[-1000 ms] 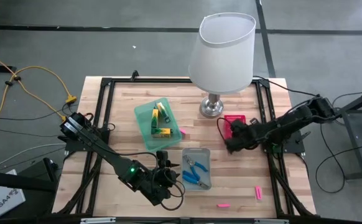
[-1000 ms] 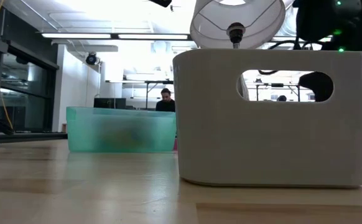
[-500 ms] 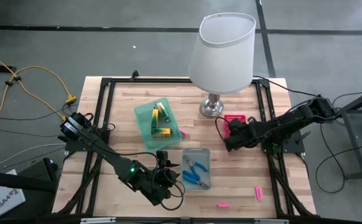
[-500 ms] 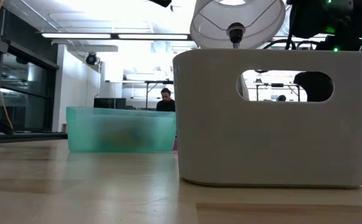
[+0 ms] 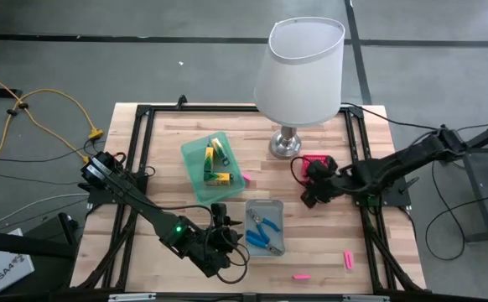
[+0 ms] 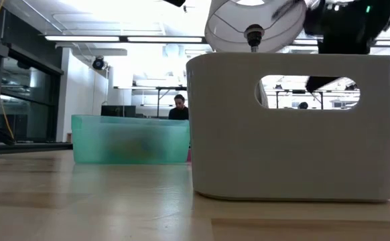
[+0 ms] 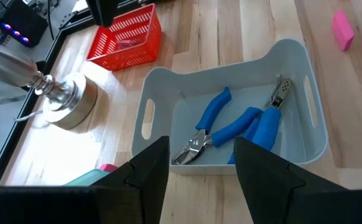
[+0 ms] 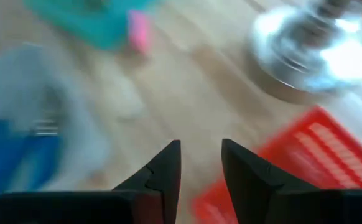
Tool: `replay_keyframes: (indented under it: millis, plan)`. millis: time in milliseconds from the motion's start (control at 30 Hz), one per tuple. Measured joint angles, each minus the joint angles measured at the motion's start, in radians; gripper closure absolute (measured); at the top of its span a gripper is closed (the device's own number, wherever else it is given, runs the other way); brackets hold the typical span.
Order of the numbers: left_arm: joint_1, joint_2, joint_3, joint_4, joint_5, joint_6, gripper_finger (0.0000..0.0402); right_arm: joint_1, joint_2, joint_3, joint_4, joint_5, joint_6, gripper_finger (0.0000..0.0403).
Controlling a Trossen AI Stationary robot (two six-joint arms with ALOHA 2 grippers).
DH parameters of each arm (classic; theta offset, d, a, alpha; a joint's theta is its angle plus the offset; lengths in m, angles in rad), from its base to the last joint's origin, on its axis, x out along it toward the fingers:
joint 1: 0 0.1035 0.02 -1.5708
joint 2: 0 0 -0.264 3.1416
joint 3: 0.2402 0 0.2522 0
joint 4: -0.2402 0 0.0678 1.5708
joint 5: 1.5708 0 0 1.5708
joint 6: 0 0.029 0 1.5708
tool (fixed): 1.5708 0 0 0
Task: Pick & Place School Supplies
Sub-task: Put the pink eraser into the red bin
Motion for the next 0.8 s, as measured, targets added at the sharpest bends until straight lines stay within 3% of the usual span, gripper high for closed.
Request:
replay_keyframes:
  millis: [267,500,800]
  plan:
    - [0.0,0.0,0.0,0.005,0.0,-0.004,0.0231,0.145,-0.016,0.0,0.252,-0.119,-0.102,0.0298]
    - [0.0,0.0,0.0,0.009,0.005,-0.012,0.0231,0.27,0.067,0.0,0.447,-0.208,-0.121,0.0298]
    - [0.0,0.0,0.0,0.024,0.009,-0.015,0.0231,0.445,0.235,0.0,0.569,-0.229,-0.132,0.0298]
